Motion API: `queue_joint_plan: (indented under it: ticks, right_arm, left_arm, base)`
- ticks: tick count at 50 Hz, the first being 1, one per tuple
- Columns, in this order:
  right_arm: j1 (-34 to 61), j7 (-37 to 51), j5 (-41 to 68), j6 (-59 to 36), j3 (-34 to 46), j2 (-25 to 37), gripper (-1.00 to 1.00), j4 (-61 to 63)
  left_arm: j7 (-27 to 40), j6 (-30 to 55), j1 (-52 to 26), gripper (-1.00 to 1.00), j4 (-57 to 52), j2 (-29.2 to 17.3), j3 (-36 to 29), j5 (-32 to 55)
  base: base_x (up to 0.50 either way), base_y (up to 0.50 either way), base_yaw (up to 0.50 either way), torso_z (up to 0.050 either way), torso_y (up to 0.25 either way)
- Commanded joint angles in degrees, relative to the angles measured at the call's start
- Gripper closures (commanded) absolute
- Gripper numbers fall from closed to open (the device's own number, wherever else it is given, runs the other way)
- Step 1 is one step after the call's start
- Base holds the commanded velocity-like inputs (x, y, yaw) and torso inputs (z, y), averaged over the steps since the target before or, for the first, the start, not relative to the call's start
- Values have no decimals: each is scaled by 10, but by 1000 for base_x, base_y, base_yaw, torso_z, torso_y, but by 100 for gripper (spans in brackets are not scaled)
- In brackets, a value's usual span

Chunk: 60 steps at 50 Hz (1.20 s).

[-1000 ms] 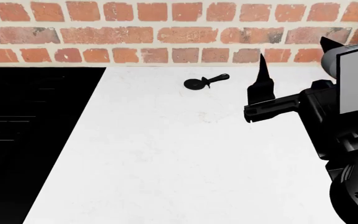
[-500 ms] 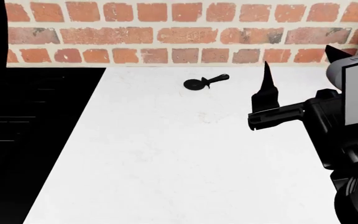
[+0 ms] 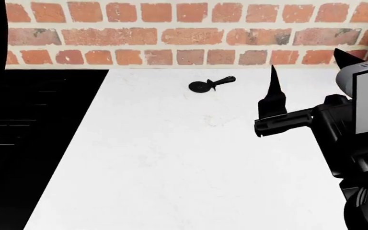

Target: A wet mug is on the counter and needs to be dried. Pick it up and place it upside down in the open cabinet.

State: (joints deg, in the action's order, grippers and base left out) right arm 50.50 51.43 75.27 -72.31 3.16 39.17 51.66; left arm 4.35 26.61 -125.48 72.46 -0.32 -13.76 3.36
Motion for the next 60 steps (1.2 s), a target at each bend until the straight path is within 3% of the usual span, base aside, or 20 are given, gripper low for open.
queue_joint_plan:
  ticks: [1,15,25,28,33,37,60]
  right_arm:
    - [-4,2,3,8,2,3,-100,5]
    - [-3,-9,0,20,7,5,-100,9]
    - [-5,-15,-9,25,15,5,-100,8]
    - [-6,-18,-15,27,19,4,-100,7]
    - [-8,-26,-29,32,27,2,-100,4]
    - [-7,-27,-33,34,32,0,-100,2]
    - [5,-19,-28,35,45,2,-100,-5]
  left_arm:
    - [-4,-53,0,-100,25,2,-3,27]
    - [51,-146,-31,-100,25,3,-137,84]
    - [30,-162,-58,-100,22,2,-205,186]
    - [17,-151,-60,-100,7,-2,-201,203]
    - [26,-42,-15,-100,-181,-47,-183,251]
    - [33,16,9,-100,-271,-65,-163,293]
    - [86,211,63,-100,-530,-105,-79,470]
  base:
    - [0,0,0,0,0]
    - [0,0,0,0,0]
    - [0,0,0,0,0]
    - [0,0,0,0,0]
    - [0,0,0,0,0]
    - [0,0,0,0,0]
    - [0,0,0,0,0]
